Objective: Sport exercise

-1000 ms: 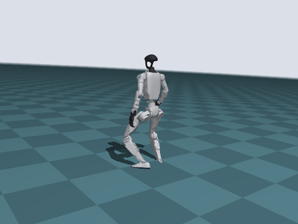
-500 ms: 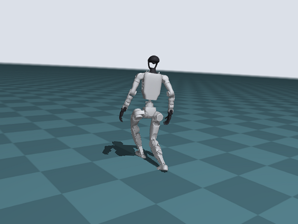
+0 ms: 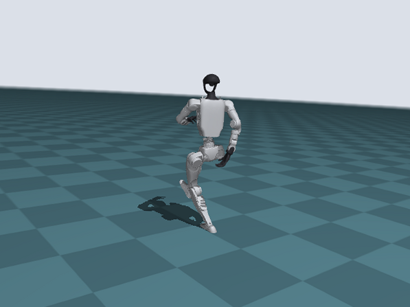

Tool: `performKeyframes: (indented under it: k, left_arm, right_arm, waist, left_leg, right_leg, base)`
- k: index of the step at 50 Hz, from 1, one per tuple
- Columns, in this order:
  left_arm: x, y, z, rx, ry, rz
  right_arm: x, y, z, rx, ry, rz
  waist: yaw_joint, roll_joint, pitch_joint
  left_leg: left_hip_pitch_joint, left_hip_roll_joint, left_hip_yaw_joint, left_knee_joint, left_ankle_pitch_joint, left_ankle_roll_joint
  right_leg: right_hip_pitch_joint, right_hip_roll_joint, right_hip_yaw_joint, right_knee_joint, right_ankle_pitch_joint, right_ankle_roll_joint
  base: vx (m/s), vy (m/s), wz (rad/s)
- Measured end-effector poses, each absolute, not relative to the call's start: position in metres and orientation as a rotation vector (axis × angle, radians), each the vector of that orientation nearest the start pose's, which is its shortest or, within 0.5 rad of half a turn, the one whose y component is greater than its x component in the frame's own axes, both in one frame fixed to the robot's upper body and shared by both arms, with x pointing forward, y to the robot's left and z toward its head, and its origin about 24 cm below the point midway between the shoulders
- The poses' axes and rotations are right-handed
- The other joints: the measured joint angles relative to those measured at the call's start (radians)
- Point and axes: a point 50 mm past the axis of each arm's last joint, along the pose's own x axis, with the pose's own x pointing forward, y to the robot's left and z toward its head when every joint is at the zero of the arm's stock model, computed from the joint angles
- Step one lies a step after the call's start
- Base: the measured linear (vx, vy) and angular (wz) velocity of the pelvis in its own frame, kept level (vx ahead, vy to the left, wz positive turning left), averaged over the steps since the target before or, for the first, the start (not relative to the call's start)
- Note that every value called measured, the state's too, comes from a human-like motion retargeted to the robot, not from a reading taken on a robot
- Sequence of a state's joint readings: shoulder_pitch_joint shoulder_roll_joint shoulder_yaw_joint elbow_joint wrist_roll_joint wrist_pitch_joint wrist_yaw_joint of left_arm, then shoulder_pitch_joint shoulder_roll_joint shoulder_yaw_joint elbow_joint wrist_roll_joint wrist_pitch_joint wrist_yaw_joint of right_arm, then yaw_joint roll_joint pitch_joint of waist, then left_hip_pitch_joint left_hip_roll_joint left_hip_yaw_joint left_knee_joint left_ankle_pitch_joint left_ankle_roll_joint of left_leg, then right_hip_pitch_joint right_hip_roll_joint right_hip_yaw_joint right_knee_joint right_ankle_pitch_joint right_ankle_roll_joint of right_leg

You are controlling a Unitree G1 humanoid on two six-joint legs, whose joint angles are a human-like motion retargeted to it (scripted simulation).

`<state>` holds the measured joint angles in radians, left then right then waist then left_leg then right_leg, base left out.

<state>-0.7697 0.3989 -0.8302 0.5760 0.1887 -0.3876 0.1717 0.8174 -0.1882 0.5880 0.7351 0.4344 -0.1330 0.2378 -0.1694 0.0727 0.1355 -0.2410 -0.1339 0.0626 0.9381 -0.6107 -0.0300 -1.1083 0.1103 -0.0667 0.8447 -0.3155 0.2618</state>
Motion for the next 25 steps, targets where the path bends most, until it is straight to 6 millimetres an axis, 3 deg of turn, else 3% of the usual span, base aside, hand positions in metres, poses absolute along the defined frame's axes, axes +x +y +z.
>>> performKeyframes:
  k: [2, 5, 10, 13, 17, 18, 20, 23, 25]
  left_arm:
    - [0.311, 0.037, 0.109, 0.869, -0.629, -0.787]
    - [0.28, 0.028, 0.108, 0.828, -0.692, -0.95]
    - [0.257, 0.056, 0.069, 0.807, -0.522, -1.021]
    - [0.254, 0.095, 0.035, 0.838, -0.318, -0.947]
    - [0.239, 0.165, -0.022, 0.905, 0.042, -0.772]
    - [0.233, 0.185, -0.035, 0.916, 0.139, -0.706]
    - [0.211, 0.219, -0.061, 0.942, 0.332, -0.631]
    - [0.171, 0.267, -0.091, 0.945, 0.61, -0.472]
    - [0.138, 0.288, -0.106, 0.945, 0.778, -0.418]
  right_arm:
    - [-0.123, -0.111, -0.129, 0.319, 1.427, 0.277]
    - [-0.099, -0.131, -0.143, 0.144, 1.386, 0.231]
    - [-0.053, -0.186, -0.157, -0.156, 1.301, 0.051]
    - [-0.016, -0.228, -0.158, -0.358, 1.22, -0.081]
    - [0.044, -0.28, -0.145, -0.575, 1.08, -0.2]
    - [0.068, -0.294, -0.137, -0.637, 1.03, -0.217]
    - [0.097, -0.311, -0.124, -0.695, 0.951, -0.256]
    - [0.17, -0.333, -0.086, -0.806, 0.764, -0.256]
    - [0.203, -0.338, -0.063, -0.842, 0.651, -0.264]
  waist:
    - [0.034, 0.018, -0.008]
    - [0.075, 0.034, -0.019]
    - [0.16, 0.047, -0.049]
    - [0.189, 0.055, -0.085]
    - [0.212, 0.05, -0.113]
    - [0.191, 0.043, -0.11]
    - [0.214, 0.029, -0.114]
    - [0.179, -0.025, -0.097]
    - [0.196, -0.065, -0.096]
  left_leg:
    - [-0.018, 0.028, -0.018, 0.022, 0.015, -0.028]
    - [-0.024, 0.044, -0.053, 0.034, 0.032, -0.054]
    - [-0.056, 0.05, -0.074, 0.076, 0.021, -0.063]
    - [-0.063, 0.04, -0.089, 0.04, 0.018, -0.057]
    - [-0.067, 0.017, -0.092, 0.001, 0.013, -0.052]
    - [-0.036, -0.003, -0.101, -0.049, 0.02, -0.05]
    - [-0.06, -0.016, -0.081, -0.01, 0.013, -0.043]
    - [-0.009, -0.094, -0.066, -0.09, 0.039, -0.026]
    - [-0.035, -0.132, -0.035, -0.069, 0.051, -0.011]
  right_leg:
    - [-0.064, 0.032, -0.033, -0.087, 0.039, 0.0]
    - [-0.115, 0.041, -0.072, -0.124, 0.099, 0.0]
    - [-0.107, -0.014, -0.102, -0.03, 0.063, 0.0]
    - [-0.022, -0.09, -0.099, 0.002, -0.005, -0.006]
    - [0.133, -0.2, -0.102, 0.116, -0.116, -0.063]
    - [0.196, -0.244, -0.101, 0.151, -0.161, -0.083]
    - [0.273, -0.303, -0.093, 0.28, -0.199, -0.13]
    - [0.444, -0.437, -0.065, 0.478, -0.281, -0.181]
    - [0.548, -0.504, -0.056, 0.6, -0.298, -0.205]
  base:
    - [-0.04, -0.15, 0.24]
    - [0.0, -0.17, 0.41]
    - [0.07, -0.12, 0.36]
    - [0.12, -0.07, 0.36]
    - [0.08, -0.11, 0.33]
    - [0.04, -0.1, 0.44]
    - [-0.07, -0.07, 0.24]
    - [-0.13, -0.03, 0.33]
    - [-0.29, 0.02, 0.16]
